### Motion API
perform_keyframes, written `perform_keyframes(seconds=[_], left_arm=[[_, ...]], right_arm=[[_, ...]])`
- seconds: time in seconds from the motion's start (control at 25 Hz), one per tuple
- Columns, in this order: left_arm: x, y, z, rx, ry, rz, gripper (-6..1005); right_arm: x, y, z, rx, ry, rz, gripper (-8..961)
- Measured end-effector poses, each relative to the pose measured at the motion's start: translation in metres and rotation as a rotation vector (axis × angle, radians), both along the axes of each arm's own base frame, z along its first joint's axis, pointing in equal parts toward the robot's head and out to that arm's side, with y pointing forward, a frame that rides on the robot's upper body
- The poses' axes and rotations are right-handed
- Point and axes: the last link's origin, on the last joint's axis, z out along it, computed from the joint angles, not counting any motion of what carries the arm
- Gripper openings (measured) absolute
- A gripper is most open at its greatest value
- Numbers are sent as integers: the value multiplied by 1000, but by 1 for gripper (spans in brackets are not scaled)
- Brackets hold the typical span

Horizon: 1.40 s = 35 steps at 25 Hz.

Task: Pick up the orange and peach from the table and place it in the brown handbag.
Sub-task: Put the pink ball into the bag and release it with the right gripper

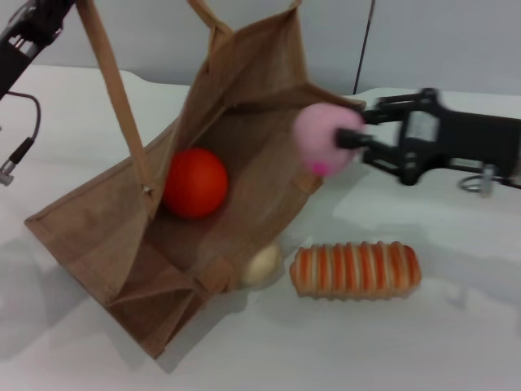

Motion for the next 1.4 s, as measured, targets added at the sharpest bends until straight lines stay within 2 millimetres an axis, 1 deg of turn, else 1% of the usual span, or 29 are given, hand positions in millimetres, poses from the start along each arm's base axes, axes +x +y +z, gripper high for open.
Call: perform_keyframes(seconds=[0.16, 0.28, 0.44, 0.56, 0.72, 0.8, 0.92, 1.08, 1.16, 1.32, 1.4], left_arm=[[8, 5, -5, -19, -3, -21, 144], [13, 9, -7, -28, 3, -37, 145], [19, 12, -9, -41, 9, -55, 145], [23, 14, -10, -46, 11, -65, 146], [26, 15, -10, -49, 8, -77, 146], [28, 16, -10, -51, 7, -82, 147], [30, 17, -11, -52, 6, -88, 147], [28, 16, -11, -54, 4, -85, 148], [27, 15, -10, -54, 4, -81, 148], [21, 13, -9, -41, 1, -61, 149], [17, 11, -8, -34, -2, -48, 149]], right_arm=[[-25, 12, -26, -46, -64, 41, 278], [-44, 24, -49, -57, -148, 53, 274], [-62, 39, -71, -29, -243, 48, 279], [-72, 50, -84, 28, -307, 44, 291], [-84, 64, -94, 114, -378, 32, 308], [-88, 71, -98, 153, -400, 1, 316], [-89, 74, -100, 194, -402, -2, 328], [-87, 70, -103, 230, -375, 24, 344], [-83, 68, -103, 249, -351, 19, 353], [-82, 66, -104, 246, -343, 16, 369], [-81, 63, -106, 236, -339, 16, 470]])
